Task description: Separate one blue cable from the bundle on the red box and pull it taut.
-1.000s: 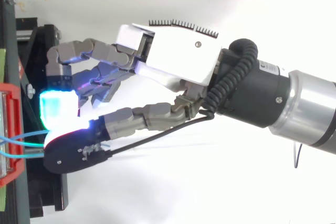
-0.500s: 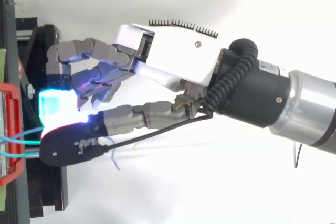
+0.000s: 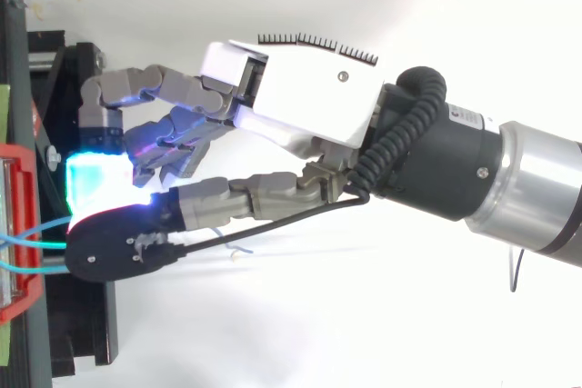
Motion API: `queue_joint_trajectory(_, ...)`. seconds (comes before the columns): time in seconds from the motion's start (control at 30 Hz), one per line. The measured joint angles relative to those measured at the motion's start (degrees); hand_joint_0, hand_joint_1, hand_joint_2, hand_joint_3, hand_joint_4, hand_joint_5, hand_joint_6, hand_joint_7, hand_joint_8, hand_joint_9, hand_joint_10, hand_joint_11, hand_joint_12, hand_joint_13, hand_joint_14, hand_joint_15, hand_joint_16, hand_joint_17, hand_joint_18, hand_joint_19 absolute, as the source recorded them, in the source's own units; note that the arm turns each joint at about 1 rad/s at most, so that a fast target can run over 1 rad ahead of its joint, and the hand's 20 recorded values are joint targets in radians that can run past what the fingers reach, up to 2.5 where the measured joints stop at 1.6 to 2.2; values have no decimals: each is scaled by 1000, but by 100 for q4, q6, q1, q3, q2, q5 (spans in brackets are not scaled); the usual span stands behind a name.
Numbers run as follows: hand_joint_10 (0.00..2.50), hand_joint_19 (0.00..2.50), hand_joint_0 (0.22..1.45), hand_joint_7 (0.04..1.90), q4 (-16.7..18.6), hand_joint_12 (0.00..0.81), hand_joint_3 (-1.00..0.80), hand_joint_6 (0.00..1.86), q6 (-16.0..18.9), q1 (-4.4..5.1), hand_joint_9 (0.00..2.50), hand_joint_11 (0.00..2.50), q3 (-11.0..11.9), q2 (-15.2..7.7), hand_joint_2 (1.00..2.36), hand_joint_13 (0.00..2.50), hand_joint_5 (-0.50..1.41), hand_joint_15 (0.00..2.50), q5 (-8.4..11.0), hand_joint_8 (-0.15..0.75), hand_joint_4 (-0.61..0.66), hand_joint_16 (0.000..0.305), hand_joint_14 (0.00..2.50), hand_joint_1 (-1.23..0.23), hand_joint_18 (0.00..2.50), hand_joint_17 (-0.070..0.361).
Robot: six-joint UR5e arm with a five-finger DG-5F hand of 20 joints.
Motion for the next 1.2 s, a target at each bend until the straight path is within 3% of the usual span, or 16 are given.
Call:
queue_joint_trajectory(0.37,12,571,612,1414,0,442,-336,502,12,0,1127,437,0,1,1013,921,-50,349,-1,400,332,57,11,-467,797,128)
queue_joint_trajectory(0.8,15,583,590,1400,0,447,-380,502,18,0,1127,444,0,-2,1009,920,-55,349,3,402,286,58,11,-453,798,130)
queue_joint_trajectory(0.9,16,586,589,1395,0,455,-386,502,26,0,1207,483,0,-1,1010,957,-55,359,4,415,268,58,11,-447,799,130)
queue_joint_trajectory(1.03,21,584,588,1416,0,469,-398,502,29,0,1487,749,0,-2,1009,1176,-57,471,4,426,248,57,15,-435,831,129)
queue_joint_trajectory(1.2,21,590,588,1415,0,467,-400,502,30,1,1519,893,0,-2,1008,1226,-58,573,8,409,232,58,17,-433,839,130)
